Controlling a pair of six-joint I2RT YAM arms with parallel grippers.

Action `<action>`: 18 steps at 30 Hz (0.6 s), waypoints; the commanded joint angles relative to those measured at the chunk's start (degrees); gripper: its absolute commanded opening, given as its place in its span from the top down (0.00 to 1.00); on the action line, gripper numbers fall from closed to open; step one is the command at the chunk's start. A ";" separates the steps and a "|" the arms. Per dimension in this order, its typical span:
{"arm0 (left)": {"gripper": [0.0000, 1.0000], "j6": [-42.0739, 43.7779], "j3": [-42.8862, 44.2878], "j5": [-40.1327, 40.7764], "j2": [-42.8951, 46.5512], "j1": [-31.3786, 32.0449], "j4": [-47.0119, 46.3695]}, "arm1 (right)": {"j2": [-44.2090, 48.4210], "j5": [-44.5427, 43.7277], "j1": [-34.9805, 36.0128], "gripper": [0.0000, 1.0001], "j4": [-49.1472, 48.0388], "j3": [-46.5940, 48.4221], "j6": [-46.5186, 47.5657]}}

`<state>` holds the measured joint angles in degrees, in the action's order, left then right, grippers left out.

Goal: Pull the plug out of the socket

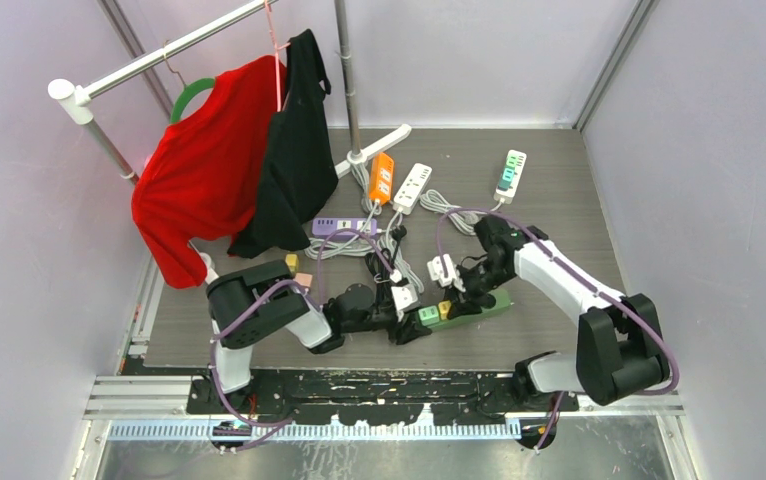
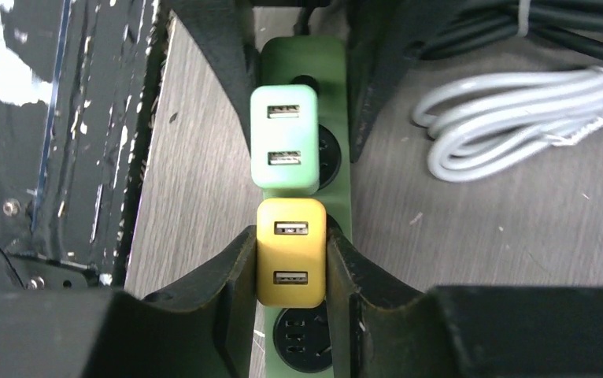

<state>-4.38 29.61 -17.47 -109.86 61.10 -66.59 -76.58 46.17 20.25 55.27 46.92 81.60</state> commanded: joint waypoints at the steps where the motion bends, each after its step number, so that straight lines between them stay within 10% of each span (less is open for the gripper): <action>1: 1.00 -0.14 -0.02 3.94 -1.35 -0.81 7.03 | 5.82 12.12 -7.64 0.99 -2.11 -0.27 -2.74; 8: 1.00 -0.29 -0.16 3.60 -1.13 -0.80 7.06 | 0.29 13.59 -4.49 0.99 19.58 0.27 28.14; 18: 1.00 -0.45 0.91 2.85 -1.87 -0.79 8.14 | 6.55 12.81 0.56 0.99 -12.80 -2.69 -12.40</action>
<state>-4.62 29.78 -18.55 -109.58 61.10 -66.13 -74.41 49.91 19.57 55.37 45.08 85.01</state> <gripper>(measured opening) 0.494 0.380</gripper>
